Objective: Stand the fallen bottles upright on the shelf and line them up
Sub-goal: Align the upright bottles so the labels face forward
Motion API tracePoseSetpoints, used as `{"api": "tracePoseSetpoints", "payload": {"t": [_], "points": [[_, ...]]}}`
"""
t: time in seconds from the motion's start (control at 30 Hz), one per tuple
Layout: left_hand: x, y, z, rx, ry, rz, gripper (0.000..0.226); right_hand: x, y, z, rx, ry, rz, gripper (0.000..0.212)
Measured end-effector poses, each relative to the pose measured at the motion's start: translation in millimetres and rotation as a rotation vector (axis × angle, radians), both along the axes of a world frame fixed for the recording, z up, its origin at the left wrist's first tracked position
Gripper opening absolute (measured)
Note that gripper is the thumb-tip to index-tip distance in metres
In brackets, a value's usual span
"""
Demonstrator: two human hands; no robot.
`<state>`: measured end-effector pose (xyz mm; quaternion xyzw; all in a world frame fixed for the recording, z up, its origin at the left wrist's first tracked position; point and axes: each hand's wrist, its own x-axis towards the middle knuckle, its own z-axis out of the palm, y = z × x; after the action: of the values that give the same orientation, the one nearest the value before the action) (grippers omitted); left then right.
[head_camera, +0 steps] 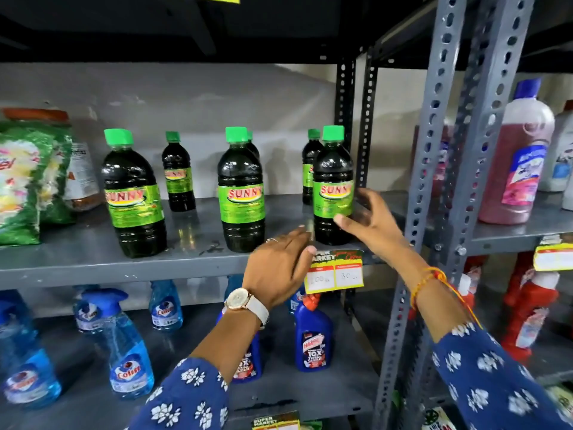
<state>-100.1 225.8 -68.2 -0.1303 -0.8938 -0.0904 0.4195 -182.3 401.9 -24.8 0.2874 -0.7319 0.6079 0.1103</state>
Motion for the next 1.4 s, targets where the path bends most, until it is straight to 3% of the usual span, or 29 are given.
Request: {"api": "tracePoseSetpoints", "payload": {"t": [0.07,0.17,0.23,0.3,0.37,0.47,0.6,0.77,1.2,1.4], "points": [[20.2,-14.1,2.0,0.045,0.172,-0.049,0.039,17.6,-8.3,-0.5,-0.143,0.249,-0.127,0.07],[58.5,-61.8,5.7,0.062,0.497,0.02,0.028,63.8,-57.3,9.7,-0.31,0.52,-0.108,0.05],[68.7,-87.6,12.8,0.092,0.586,0.125,0.026,77.4,-86.0,18.3,-0.31,0.459,-0.012,0.054],[61.7,-105.5,18.8,0.182,0.636,0.256,0.031,70.3,-101.1,21.5,-0.226,0.255,0.047,0.081],[62.6,-126.4,21.0,0.265,0.626,0.443,0.047,58.6,-119.7,15.2,-0.021,0.095,0.024,0.109],[75.6,-156.8,13.3,0.407,0.491,0.646,0.079,56.4,-144.0,-0.7,0.237,0.042,-0.047,0.097],[81.8,-178.5,2.7,0.538,0.221,0.683,0.107,49.1,-150.8,-5.7,0.273,0.022,-0.079,0.088],[74.1,-181.8,4.6,0.52,0.13,0.687,0.098,55.7,-145.9,-1.9,0.29,0.077,-0.079,0.067],[67.3,-188.9,0.0,0.519,0.182,0.66,0.072,67.5,-153.7,-0.7,0.306,0.12,-0.193,0.066],[69.1,-189.7,-1.1,0.513,0.176,0.652,0.077,68.3,-152.6,-1.6,0.302,0.125,-0.202,0.068]]}}
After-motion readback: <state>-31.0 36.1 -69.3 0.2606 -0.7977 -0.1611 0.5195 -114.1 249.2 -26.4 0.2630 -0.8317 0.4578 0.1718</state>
